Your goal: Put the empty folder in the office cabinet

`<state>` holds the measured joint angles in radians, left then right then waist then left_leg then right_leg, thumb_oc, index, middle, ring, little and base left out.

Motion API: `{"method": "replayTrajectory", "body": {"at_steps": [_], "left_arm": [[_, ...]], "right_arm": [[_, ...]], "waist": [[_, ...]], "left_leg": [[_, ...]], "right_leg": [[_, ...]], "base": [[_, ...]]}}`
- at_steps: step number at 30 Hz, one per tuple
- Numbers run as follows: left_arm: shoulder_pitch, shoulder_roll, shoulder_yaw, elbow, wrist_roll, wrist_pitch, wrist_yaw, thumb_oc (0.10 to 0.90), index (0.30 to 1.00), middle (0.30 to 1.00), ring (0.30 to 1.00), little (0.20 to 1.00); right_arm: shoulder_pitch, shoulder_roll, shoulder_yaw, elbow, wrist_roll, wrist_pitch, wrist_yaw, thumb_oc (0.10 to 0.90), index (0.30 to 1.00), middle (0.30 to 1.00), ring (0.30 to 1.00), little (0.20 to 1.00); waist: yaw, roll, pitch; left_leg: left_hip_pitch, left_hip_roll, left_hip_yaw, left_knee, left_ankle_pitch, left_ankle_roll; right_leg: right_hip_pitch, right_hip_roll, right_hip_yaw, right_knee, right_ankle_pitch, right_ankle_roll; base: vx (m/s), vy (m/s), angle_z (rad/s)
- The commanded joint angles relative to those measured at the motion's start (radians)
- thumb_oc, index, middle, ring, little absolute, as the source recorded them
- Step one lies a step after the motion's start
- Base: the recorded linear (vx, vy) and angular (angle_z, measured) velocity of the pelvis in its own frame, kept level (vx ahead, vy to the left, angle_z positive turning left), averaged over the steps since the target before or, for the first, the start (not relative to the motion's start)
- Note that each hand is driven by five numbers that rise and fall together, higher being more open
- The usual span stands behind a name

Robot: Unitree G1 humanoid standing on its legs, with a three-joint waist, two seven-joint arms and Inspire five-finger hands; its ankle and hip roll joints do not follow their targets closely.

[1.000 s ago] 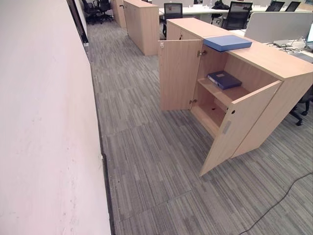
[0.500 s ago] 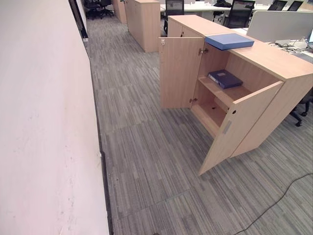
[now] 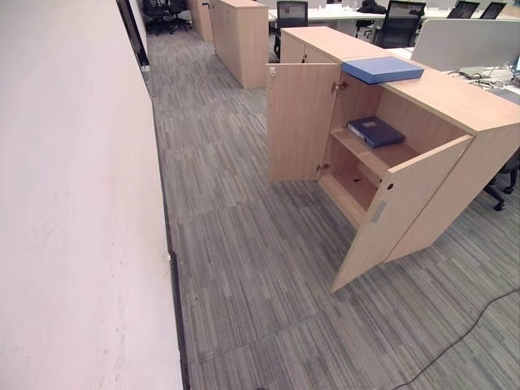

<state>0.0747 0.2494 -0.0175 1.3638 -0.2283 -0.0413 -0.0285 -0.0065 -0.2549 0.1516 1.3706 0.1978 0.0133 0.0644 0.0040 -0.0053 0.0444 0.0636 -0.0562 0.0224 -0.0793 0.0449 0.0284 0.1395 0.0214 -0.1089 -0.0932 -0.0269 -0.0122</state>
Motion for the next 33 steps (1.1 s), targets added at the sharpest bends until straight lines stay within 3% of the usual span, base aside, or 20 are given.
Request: {"method": "replayTrajectory", "body": {"at_steps": [1, 9, 21, 26, 29, 31, 33], "left_arm": [[-0.061, -0.004, -0.013, 0.041, 0.046, -0.01, 0.056, 0.8, 0.9, 0.9, 0.9, 0.9], [-0.068, -0.008, -0.025, 0.026, 0.058, -0.018, 0.069, 0.8, 0.9, 0.9, 0.9, 0.9], [-0.087, 0.008, -0.036, 0.035, 0.058, -0.005, 0.048, 0.8, 0.9, 0.9, 0.9, 0.9], [-0.097, 0.008, -0.035, 0.041, 0.031, 0.0, 0.018, 0.8, 0.9, 0.9, 0.9, 0.9], [-0.105, 0.013, -0.04, 0.028, 0.03, 0.004, 0.026, 0.8, 0.9, 0.9, 0.9, 0.9], [-0.105, 0.013, -0.04, 0.028, 0.03, 0.004, 0.026, 0.8, 0.9, 0.9, 0.9, 0.9], [-0.098, 0.016, -0.042, 0.019, 0.03, 0.001, 0.024, 0.8, 0.9, 0.9, 0.9, 0.9]], "right_arm": [[-0.048, -0.041, 0.037, -0.034, -0.05, -0.029, -0.046, 0.8, 0.9, 0.9, 0.9, 0.9], [-0.051, -0.048, 0.064, -0.044, -0.119, -0.031, -0.069, 0.8, 0.9, 0.9, 0.9, 0.9], [-0.08, -0.053, 0.098, 0.033, -0.135, 0.011, 0.007, 0.8, 0.9, 0.9, 0.9, 0.9], [-0.089, -0.06, 0.095, 0.042, -0.136, 0.013, 0.016, 0.8, 0.9, 0.9, 0.9, 0.9], [-0.096, -0.072, 0.11, 0.05, -0.154, 0.025, 0.021, 0.8, 0.9, 0.9, 0.9, 0.9], [-0.096, -0.072, 0.11, 0.05, -0.154, 0.025, 0.021, 0.8, 0.9, 0.9, 0.9, 0.9], [-0.098, -0.086, 0.121, 0.053, -0.176, 0.029, 0.017, 0.8, 0.9, 0.9, 0.9, 0.9]], "waist": [[0.007, -0.016, -0.01], [0.003, -0.01, 0.001], [0.02, -0.024, 0.025], [0.03, -0.046, 0.092], [0.043, -0.052, 0.147], [0.041, -0.05, 0.145], [0.059, -0.05, 0.145]], "left_leg": [[0.051, 0.015, -0.041, -0.008, -0.095, -0.036], [0.05, 0.014, -0.039, -0.008, -0.095, -0.034], [0.048, 0.027, -0.058, -0.008, -0.087, -0.033], [-0.111, 0.038, -0.002, 0.304, -0.141, -0.07], [-0.343, 0.074, 0.002, 0.668, 0.018, -0.077], [-0.348, 0.075, 0.0, 0.673, 0.017, -0.077], [-0.399, 0.083, 0.023, 0.575, 0.016, -0.066]], "right_leg": [[-0.018, -0.035, -0.01, 0.006, 0.018, 0.1], [-0.021, -0.034, -0.008, 0.006, 0.02, 0.1], [-0.018, -0.025, -0.02, 0.006, 0.008, 0.081], [-0.033, -0.035, -0.04, 0.063, -0.027, 0.05], [-0.011, -0.02, -0.066, 0.061, -0.051, 0.015], [-0.013, -0.018, -0.067, 0.061, -0.051, 0.015], [0.007, -0.023, -0.068, 0.049, -0.064, 0.018]], "base": [[0.0, 0.0, 0.0], [0.0, 0.0, 0.0], [0.01, -0.034, 0.03], [-0.06, -0.112, 0.15], [-0.01, -0.155, 0.1], [0.05, -0.048, 0.16], [0.19, 0.023, 0.15]]}}
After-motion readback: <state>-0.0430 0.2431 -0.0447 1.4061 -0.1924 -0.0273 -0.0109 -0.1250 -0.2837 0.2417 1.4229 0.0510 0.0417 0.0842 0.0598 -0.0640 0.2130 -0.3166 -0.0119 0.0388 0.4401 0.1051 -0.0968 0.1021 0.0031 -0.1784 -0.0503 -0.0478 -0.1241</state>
